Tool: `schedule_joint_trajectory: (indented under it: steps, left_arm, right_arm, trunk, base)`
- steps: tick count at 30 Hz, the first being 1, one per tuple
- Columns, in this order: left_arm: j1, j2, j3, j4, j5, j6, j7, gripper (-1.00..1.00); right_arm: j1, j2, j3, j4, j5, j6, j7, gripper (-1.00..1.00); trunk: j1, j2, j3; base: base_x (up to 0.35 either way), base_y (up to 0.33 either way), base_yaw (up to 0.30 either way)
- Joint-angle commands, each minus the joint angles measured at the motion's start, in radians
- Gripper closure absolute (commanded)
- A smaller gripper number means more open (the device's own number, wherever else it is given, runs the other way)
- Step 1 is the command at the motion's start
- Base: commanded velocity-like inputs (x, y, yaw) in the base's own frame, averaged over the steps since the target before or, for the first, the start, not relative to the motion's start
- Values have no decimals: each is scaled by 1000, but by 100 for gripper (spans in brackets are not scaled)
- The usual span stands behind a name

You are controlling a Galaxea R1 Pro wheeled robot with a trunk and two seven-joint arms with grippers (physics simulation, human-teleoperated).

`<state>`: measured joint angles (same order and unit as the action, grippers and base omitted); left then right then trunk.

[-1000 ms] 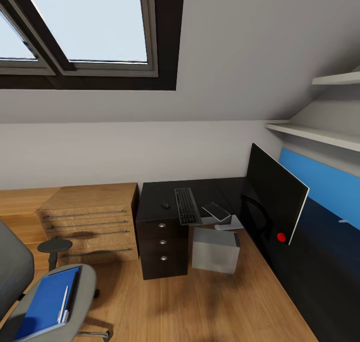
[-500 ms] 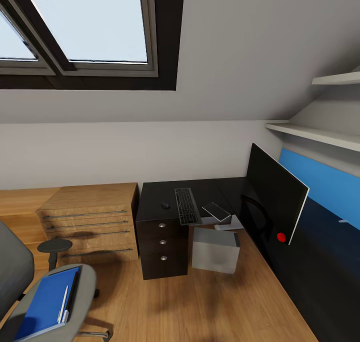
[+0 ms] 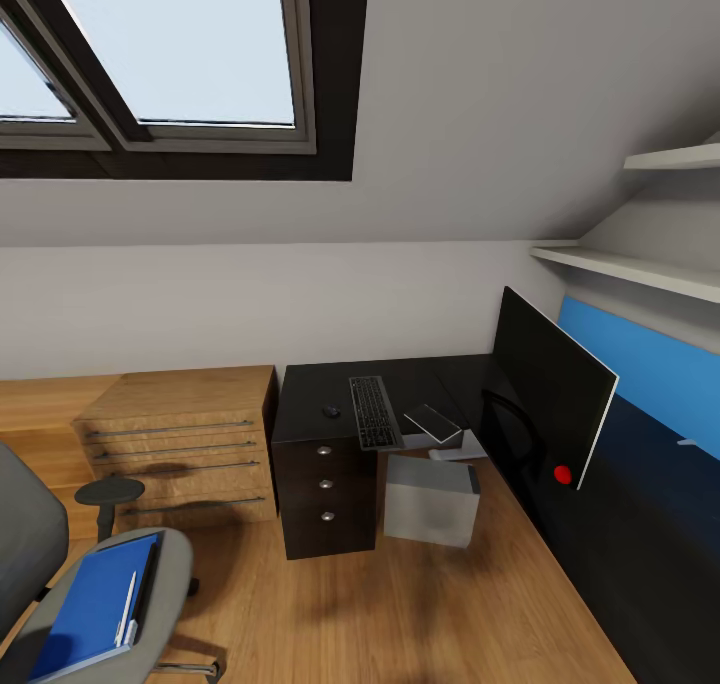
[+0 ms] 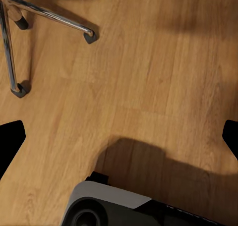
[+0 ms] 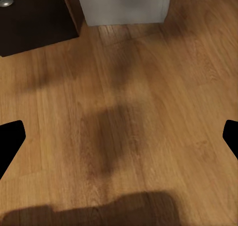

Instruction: In the bedroom, organize the workspace by keeping the computer under the desk, ensuring the monitor is on the desk, placing the keyboard on the desk next to the monitor, placing the mouse on the desk next to the keyboard, moving the folder from the swivel chair onto the desk next to the mouse, stacking the notebook on top of the folder with the pen on top of the notebook, and positioning the swivel chair next to the desk.

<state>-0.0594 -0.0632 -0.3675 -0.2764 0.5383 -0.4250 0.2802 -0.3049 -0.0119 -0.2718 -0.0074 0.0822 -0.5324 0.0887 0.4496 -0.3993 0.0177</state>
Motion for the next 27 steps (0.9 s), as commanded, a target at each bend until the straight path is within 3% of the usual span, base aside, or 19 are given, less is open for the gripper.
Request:
schedule_joint_trajectory:
  steps: [1, 27]
  left_arm:
    - [0, 0, -8, 0, 4, -3, 8, -100]
    - [0, 0, -8, 2, 6, -3, 8, -100]
  right_arm:
    - [0, 0, -9, 1, 8, -3, 3, -100]
    - [0, 5, -9, 0, 5, -6, 4, -100]
  trunk:
    - [0, -1, 0]
    - [0, -1, 0]
  base:
    - [0, 0, 0]
    - [0, 0, 0]
